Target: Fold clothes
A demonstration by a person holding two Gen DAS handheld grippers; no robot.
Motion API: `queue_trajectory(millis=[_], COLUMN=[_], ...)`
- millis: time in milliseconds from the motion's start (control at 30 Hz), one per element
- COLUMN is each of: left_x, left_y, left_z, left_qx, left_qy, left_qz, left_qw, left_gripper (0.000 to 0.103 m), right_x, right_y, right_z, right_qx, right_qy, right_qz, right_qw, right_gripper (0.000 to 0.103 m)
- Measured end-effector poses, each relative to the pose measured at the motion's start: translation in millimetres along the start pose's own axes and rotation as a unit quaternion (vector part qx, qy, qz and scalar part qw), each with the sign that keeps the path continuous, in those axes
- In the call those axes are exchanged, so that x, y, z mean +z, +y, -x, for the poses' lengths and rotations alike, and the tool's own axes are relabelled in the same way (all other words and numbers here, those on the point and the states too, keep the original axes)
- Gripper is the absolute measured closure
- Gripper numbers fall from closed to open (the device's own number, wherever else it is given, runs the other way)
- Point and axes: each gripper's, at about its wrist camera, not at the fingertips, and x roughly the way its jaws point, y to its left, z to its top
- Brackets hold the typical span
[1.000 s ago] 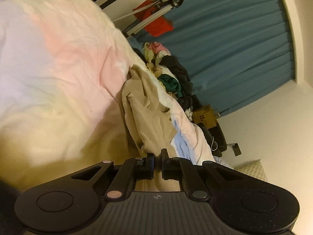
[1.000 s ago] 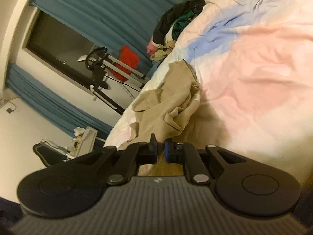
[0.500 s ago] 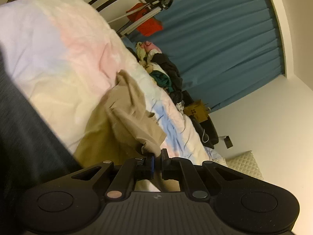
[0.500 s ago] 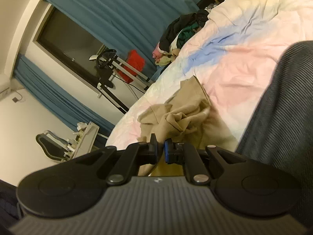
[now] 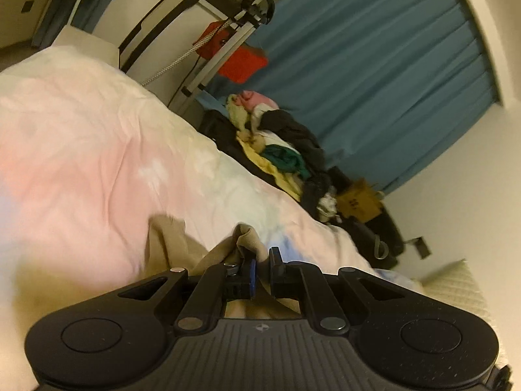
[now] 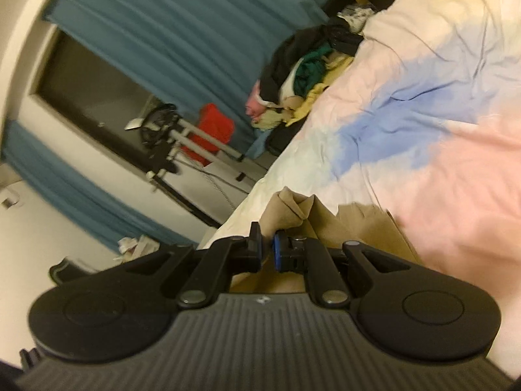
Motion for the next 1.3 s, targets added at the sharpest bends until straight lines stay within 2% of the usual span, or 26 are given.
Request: queue_trajectory(millis=[167, 300, 433, 567, 700, 733, 767, 800, 833, 867, 900, 967, 1067, 1100, 1133, 1167, 1233, 1300], left_x=[12, 15, 14, 16, 17, 17, 17, 17, 18, 18, 17, 11, -3, -8, -14, -19, -28, -32], left_y=[10, 34, 51, 54, 60, 61, 62, 63, 62, 59, 56, 47, 35, 32, 31, 31, 33, 37], left_z=[-59, -96, -117, -132, -146, -146, -147, -148, -147, -144, -140, -127, -110, -106, -103, -103, -109, -118], left_qx=[0.028, 0.026, 0.013, 0.016, 0.021, 0.02, 0.019, 0.019, 0.015, 0.01, 0.009, 0.012, 0.01, 0.009, 0.014, 0.023, 0.045, 0.064], left_qy=[0.001, 0.008, 0.018, 0.021, 0.033, 0.036, 0.039, 0.041, 0.044, 0.046, 0.041, 0.018, 0.002, 0.005, 0.01, 0.017, 0.034, 0.048], left_qz=[-0.027, -0.032, -0.042, -0.059, -0.055, -0.055, -0.054, -0.054, -0.058, -0.066, -0.076, -0.113, -0.176, -0.193, -0.206, -0.213, -0.216, -0.218], left_qw=[0.9992, 0.9991, 0.9989, 0.9979, 0.9977, 0.9977, 0.9976, 0.9975, 0.9972, 0.9967, 0.9962, 0.9933, 0.9844, 0.9811, 0.9785, 0.9767, 0.9748, 0.9727], left_gripper=[0.095, 0.094, 0.094, 0.094, 0.094, 0.093, 0.092, 0.085, 0.078, 0.056, 0.032, 0.019, 0.019, 0.019, 0.019, 0.019, 0.021, 0.023], right_x=[6, 3, 5, 8, 9, 10, 10, 11, 10, 9, 6, 0, -14, -20, -27, -33, -39, -39], right_y=[-8, -25, -34, -39, -51, -52, -53, -53, -52, -49, -45, -38, -32, -30, -27, -24, -20, -20], right_z=[-59, -90, -105, -120, -133, -134, -133, -132, -129, -125, -120, -109, -96, -94, -92, -92, -96, -103], right_qx=[-0.021, -0.016, -0.012, -0.017, -0.016, -0.01, -0.003, 0.005, 0.017, 0.035, 0.051, 0.07, 0.056, 0.042, 0.024, 0.005, -0.008, -0.016], right_qy=[0.006, 0.028, 0.052, 0.062, 0.083, 0.087, 0.088, 0.09, 0.092, 0.091, 0.09, 0.096, 0.106, 0.113, 0.117, 0.117, 0.115, 0.112], right_qz=[0.029, 0.047, 0.078, 0.074, 0.054, 0.049, 0.046, 0.043, 0.043, 0.044, 0.047, 0.063, 0.093, 0.109, 0.133, 0.161, 0.192, 0.21], right_qw=[0.999, 0.998, 0.996, 0.995, 0.995, 0.995, 0.995, 0.995, 0.995, 0.994, 0.994, 0.991, 0.988, 0.987, 0.984, 0.98, 0.975, 0.971], right_gripper=[0.092, 0.091, 0.091, 0.091, 0.089, 0.086, 0.074, 0.061, 0.029, 0.015, 0.016, 0.017, 0.017, 0.022, 0.046, 0.057, 0.067, 0.071])
